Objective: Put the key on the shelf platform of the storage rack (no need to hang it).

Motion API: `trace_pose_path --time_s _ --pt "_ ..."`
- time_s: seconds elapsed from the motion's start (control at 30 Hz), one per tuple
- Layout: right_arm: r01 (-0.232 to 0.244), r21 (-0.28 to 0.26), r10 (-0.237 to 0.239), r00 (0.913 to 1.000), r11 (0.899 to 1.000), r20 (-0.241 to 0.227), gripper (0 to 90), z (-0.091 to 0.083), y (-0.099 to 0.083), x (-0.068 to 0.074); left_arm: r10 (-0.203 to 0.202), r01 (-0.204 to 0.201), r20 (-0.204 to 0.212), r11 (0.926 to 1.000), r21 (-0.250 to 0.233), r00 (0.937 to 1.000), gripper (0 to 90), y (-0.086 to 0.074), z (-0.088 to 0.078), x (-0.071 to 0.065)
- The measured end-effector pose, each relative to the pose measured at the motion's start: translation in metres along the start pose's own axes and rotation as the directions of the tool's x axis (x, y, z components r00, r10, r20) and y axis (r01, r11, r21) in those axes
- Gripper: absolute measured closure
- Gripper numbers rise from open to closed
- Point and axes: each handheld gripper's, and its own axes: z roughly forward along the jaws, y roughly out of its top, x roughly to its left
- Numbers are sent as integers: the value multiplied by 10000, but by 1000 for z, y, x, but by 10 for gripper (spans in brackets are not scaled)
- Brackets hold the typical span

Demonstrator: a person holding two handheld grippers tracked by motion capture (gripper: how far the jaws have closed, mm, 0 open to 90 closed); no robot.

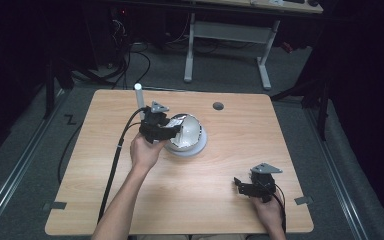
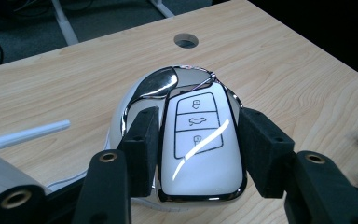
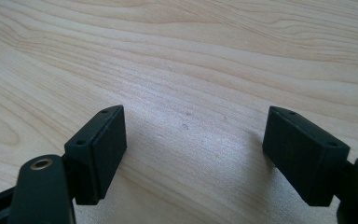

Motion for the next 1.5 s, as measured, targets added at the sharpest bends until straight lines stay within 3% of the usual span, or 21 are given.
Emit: trace_pose_path --time_s 0.73,0.93,1.07,1.2,1.3,1.5 --pt "26 -8 -26 10000 10000 5 219 0 0 0 -161 155 -373 9998 -160 9992 503 -15 33 9" --pt "31 -9 -31 10000 10000 8 219 0 0 0 -42 32 -446 9997 -237 9990 503 -19 39 9" --pt "31 -5 -31 10000 10000 15 219 0 0 0 263 -274 -503 9994 -210 9984 502 -23 41 7" --pt "38 -9 -38 10000 10000 14 219 0 0 0 395 -398 -338 9992 -78 9986 503 -28 41 3" --pt "40 4 -40 10000 10000 16 220 0 0 0 568 -563 -440 9983 123 9974 502 -35 46 3" --pt "36 4 -36 10000 10000 20 220 0 0 0 458 -445 -472 9986 288 9978 502 -41 55 5"
